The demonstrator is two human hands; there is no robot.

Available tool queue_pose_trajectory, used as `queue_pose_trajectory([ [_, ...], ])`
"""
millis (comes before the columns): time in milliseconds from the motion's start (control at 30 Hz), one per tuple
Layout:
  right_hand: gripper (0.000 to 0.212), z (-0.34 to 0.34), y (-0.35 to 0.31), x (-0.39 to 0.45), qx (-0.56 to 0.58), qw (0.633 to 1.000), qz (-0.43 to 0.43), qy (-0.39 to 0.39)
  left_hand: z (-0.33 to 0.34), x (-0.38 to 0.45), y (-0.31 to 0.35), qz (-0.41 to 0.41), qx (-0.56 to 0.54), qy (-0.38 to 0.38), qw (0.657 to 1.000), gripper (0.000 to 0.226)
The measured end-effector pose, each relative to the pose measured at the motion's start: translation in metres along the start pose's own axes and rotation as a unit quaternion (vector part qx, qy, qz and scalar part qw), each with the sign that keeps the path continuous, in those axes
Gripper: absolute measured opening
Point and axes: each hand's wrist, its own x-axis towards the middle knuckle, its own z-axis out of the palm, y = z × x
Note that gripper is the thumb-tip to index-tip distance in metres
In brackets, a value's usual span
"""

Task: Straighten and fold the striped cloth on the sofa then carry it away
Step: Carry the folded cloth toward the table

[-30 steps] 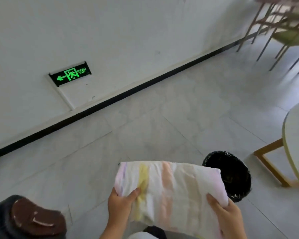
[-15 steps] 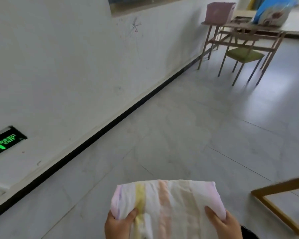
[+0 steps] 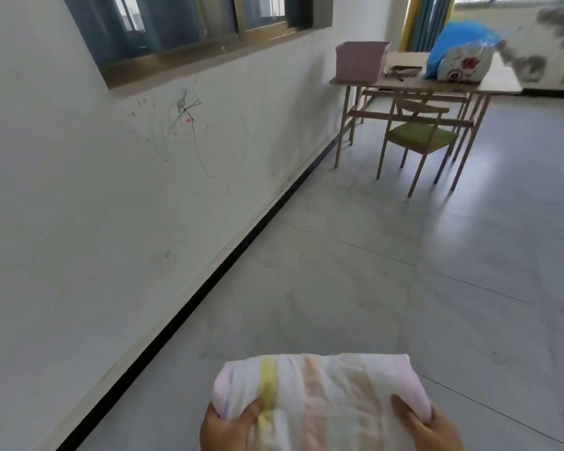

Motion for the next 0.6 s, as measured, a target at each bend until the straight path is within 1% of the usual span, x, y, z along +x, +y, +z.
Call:
queue_pose_trajectory([
  [33,0.038,0.012,-0.015,0.02,0.011,1.0,-0.009,0.008,-0.001,0.024,0.027,-0.015,-0.008,0.023,1.0,0.106],
  [100,0.017,0.035,-0.045,0.068,0.007,1.0,0.005,0.027,0.017,0.08,0.065,-0.072,-0.028,0.045,0.996,0.076],
  [133,0.008,0.046,-0.063,0.092,-0.001,0.999,0.01,0.053,0.029,0.108,0.08,-0.08,0.0,0.012,0.997,0.063],
  [167,0.007,0.057,-0.078,0.115,-0.002,0.997,0.011,0.074,0.042,0.138,0.096,-0.086,0.005,0.009,0.996,0.057],
  [233,0.008,0.076,-0.101,0.155,-0.001,0.996,0.012,0.09,0.073,0.188,0.116,-0.101,0.005,0.008,0.995,0.057],
  [300,0.01,0.097,-0.116,0.2,-0.009,0.993,0.02,0.113,0.106,0.236,0.135,-0.098,0.025,0.007,0.995,0.063],
  [333,0.01,0.108,-0.128,0.222,-0.005,0.992,0.024,0.126,0.122,0.258,0.142,-0.099,0.021,0.007,0.995,0.071],
  [367,0.01,0.12,-0.135,0.272,-0.016,0.991,0.019,0.134,0.154,0.301,0.146,-0.097,0.007,0.013,0.995,0.079],
  [400,0.01,0.128,-0.139,0.315,-0.011,0.991,0.015,0.135,0.18,0.338,0.144,-0.093,0.007,0.001,0.996,0.085],
  [467,0.014,0.139,-0.156,0.33,0.027,0.991,0.047,0.12,0.195,0.347,0.158,-0.1,0.024,-0.031,0.994,0.093],
  [533,0.027,0.15,-0.175,0.386,0.023,0.993,0.029,0.108,0.228,0.393,0.175,-0.098,0.009,-0.021,0.995,0.085],
  [600,0.034,0.165,-0.212,0.46,0.033,0.994,0.022,0.099,0.274,0.451,0.209,-0.104,0.003,-0.014,0.994,0.07],
])
